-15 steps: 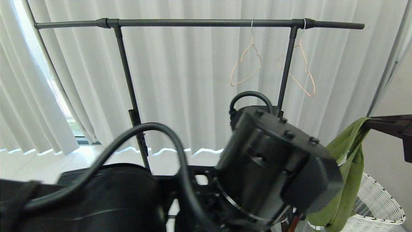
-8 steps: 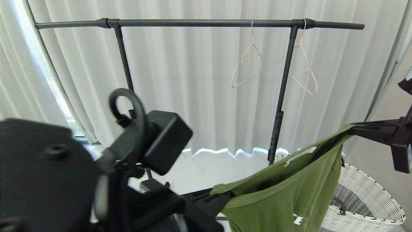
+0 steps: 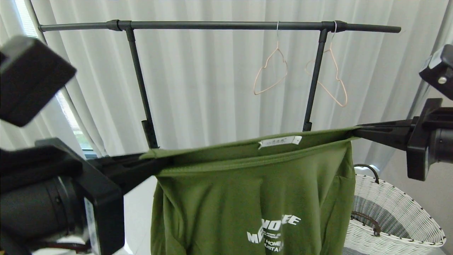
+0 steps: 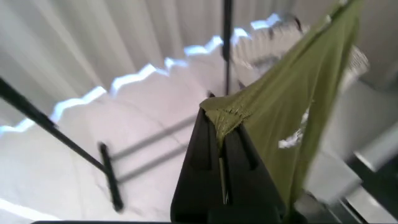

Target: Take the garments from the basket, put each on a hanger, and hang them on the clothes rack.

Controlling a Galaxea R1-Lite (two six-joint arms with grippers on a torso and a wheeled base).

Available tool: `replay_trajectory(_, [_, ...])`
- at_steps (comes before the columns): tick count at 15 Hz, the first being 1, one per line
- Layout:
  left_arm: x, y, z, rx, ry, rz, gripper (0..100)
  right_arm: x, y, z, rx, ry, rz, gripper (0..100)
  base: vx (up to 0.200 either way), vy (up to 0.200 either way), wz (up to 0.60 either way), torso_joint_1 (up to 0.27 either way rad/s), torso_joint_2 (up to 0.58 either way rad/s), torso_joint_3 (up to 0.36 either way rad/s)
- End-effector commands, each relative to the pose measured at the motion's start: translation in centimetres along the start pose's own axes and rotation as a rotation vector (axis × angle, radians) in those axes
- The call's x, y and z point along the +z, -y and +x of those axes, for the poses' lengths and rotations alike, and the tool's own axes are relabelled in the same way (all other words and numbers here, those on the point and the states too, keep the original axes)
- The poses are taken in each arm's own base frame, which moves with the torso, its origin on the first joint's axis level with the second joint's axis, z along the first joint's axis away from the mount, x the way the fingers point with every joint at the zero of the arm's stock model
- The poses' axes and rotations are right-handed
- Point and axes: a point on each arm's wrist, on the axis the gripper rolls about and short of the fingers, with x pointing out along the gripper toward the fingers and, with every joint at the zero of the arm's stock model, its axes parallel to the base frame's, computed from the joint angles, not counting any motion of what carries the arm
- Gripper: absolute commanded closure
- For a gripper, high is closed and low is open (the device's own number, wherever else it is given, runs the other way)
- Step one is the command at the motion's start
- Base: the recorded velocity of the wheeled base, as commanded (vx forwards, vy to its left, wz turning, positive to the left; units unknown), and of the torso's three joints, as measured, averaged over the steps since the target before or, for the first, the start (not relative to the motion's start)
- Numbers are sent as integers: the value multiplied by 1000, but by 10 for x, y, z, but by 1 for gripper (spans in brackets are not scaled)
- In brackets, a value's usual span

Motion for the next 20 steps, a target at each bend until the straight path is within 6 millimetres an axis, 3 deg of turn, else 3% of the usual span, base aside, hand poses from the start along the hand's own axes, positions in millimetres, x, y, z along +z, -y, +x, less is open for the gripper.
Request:
replay_trajectory(1, [23,-12,6,83,47,5,100,12,3,-5,-16,44,2,100,0,0,0,0,0,0])
replay_trajectory(4, [52,-19,20,143,93,-21,100,34,11,-17,-54,106,0,100,0,0,0,0,0,0])
replay_trajectory(5, [70,-18,20,112,141,-40,100,45,14,-25,-60,135,-2,100,0,0,0,0,0,0])
replay_trajectory(8, [80,-17,17,29,172,-45,100,62,17,-38,-74,191,-7,100,0,0,0,0,0,0])
replay_trajectory(12, [78,-16,20,32,166,-1,100,54,12,-71,-61,140,-1,100,0,0,0,0,0,0])
replay_trajectory(13, [80,-15,20,35,172,43,100,48,8,-91,-24,117,23,100,0,0,0,0,0,0])
replay_trajectory(15, [85,-15,22,36,208,34,100,42,-1,-112,119,116,36,100,0,0,0,0,0,0])
replay_trajectory(17, [86,-12,29,37,222,22,100,34,-14,-122,329,99,16,100,0,0,0,0,0,0])
replay_trajectory(20, [85,-10,35,34,212,28,100,36,-29,-115,512,95,-26,100,0,0,0,0,0,0])
